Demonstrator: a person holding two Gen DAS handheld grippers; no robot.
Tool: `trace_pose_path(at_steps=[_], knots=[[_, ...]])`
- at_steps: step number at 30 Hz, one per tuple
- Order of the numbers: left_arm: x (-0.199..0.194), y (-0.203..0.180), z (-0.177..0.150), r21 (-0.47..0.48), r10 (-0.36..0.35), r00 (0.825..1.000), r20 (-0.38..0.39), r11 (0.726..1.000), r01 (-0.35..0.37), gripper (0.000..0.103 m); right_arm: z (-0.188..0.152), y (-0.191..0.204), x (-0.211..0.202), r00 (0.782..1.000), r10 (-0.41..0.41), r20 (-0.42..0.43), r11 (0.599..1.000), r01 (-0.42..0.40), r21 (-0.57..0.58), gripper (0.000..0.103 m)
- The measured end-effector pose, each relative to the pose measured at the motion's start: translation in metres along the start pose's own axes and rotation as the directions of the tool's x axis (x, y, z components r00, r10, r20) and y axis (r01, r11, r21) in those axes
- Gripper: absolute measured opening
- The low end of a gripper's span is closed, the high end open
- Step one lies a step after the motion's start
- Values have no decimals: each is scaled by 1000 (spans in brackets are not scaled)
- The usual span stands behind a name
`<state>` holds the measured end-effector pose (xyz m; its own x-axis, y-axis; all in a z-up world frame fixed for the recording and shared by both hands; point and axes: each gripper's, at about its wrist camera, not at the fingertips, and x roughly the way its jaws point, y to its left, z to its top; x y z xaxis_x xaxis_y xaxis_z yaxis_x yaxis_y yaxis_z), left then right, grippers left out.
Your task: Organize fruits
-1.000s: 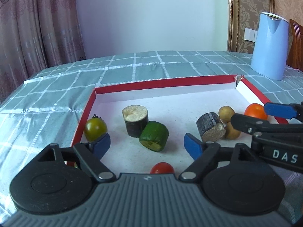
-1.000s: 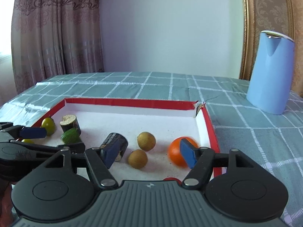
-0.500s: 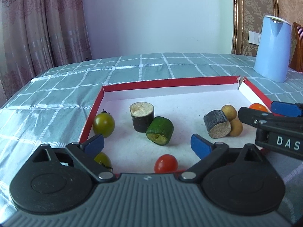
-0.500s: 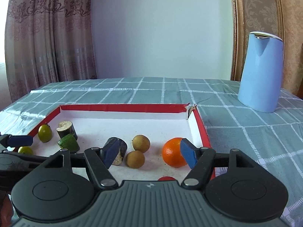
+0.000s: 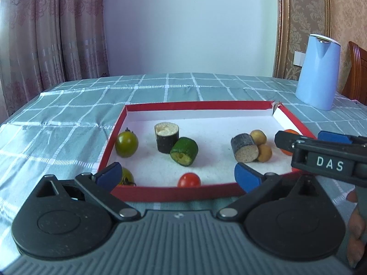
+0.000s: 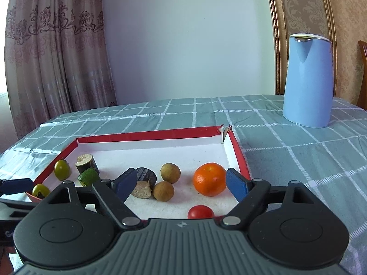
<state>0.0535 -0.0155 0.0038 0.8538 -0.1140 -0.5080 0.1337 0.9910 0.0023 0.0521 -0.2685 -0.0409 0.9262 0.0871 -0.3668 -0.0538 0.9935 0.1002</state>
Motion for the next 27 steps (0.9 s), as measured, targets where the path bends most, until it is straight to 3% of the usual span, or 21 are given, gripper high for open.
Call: trace_pose_path(at_steps=[10,16,27], knots=[[-17,11,-10,-51,22,1000,-5,998,-22,103,-8,-5,-20,999,6,37,1000,-7,15,85],[-36,8,-18,-30,66,998,9,997,-65,103,-13,-8,-29,999,-1,46,1000,0,26,85],[-47,-1,-25,-9,60,998,20,998,-60,103,-30,-3,-46,998,-43,41,999,43,4,85]])
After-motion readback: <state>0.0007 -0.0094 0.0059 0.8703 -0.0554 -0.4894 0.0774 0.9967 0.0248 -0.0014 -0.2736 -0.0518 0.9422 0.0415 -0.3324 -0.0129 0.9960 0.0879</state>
